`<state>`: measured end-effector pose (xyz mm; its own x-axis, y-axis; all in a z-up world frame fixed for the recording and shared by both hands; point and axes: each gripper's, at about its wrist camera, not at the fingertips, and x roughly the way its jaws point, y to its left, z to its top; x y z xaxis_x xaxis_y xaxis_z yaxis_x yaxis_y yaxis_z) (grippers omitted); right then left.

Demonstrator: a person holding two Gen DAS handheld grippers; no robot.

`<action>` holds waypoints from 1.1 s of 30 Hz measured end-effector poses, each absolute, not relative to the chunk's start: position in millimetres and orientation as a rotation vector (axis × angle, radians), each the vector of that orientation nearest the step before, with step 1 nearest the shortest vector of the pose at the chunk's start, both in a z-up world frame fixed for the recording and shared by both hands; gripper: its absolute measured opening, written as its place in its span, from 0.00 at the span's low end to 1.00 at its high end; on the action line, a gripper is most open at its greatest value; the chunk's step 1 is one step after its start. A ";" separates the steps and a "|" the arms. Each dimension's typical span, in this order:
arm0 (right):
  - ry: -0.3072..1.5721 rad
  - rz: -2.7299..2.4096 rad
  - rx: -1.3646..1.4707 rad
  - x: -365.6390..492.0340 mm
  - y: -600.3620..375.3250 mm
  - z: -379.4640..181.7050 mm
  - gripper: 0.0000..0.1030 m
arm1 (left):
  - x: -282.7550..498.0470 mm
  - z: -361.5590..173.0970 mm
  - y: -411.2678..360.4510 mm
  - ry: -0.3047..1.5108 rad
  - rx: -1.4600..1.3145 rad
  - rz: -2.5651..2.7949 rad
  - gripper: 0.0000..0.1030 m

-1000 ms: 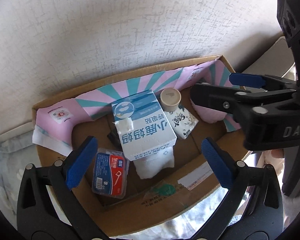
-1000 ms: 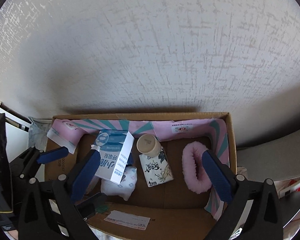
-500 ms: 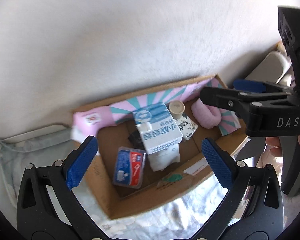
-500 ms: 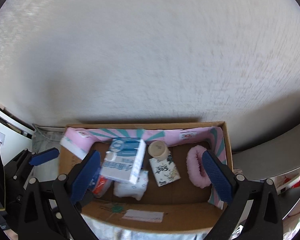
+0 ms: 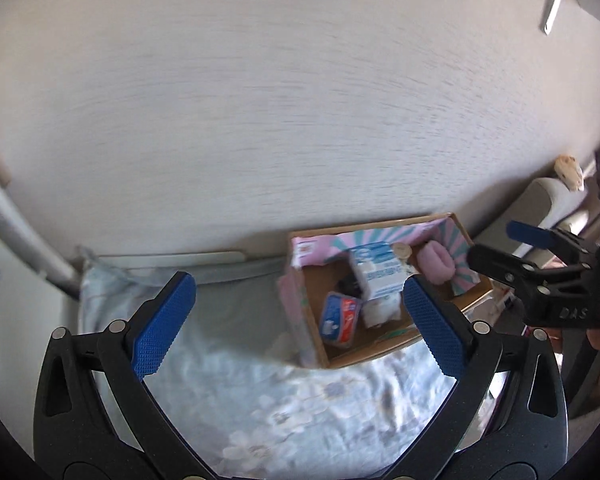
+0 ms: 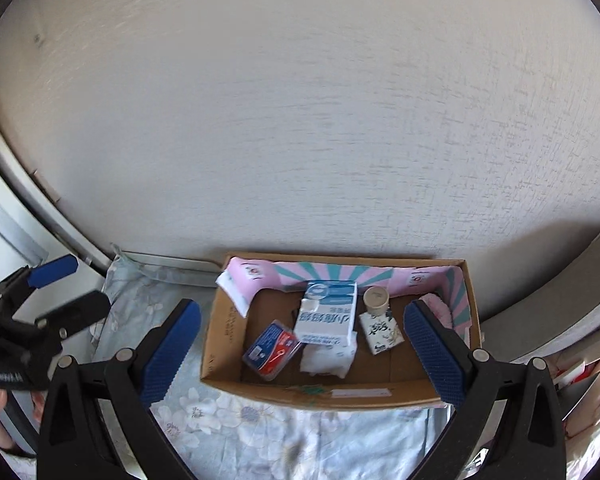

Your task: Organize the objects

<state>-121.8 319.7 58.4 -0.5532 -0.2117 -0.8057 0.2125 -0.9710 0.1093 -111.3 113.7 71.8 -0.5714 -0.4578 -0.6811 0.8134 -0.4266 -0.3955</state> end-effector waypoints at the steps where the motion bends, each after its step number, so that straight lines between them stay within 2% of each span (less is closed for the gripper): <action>1: 0.003 -2.579 1.329 -116.9 316.7 57.8 0.98 | -104.3 69.1 117.0 0.921 0.614 -2.041 1.00; 6: -0.019 -2.604 1.309 -88.2 302.8 54.0 0.98 | -77.3 51.5 135.6 0.923 0.577 -2.013 1.00; 11: 0.035 -2.640 1.302 -74.1 292.7 46.7 0.98 | -62.5 43.7 145.8 0.926 0.554 -2.018 1.00; 33: 0.035 -2.685 1.274 -77.3 285.9 52.3 0.98 | -61.2 49.5 140.5 0.888 0.564 -2.024 1.00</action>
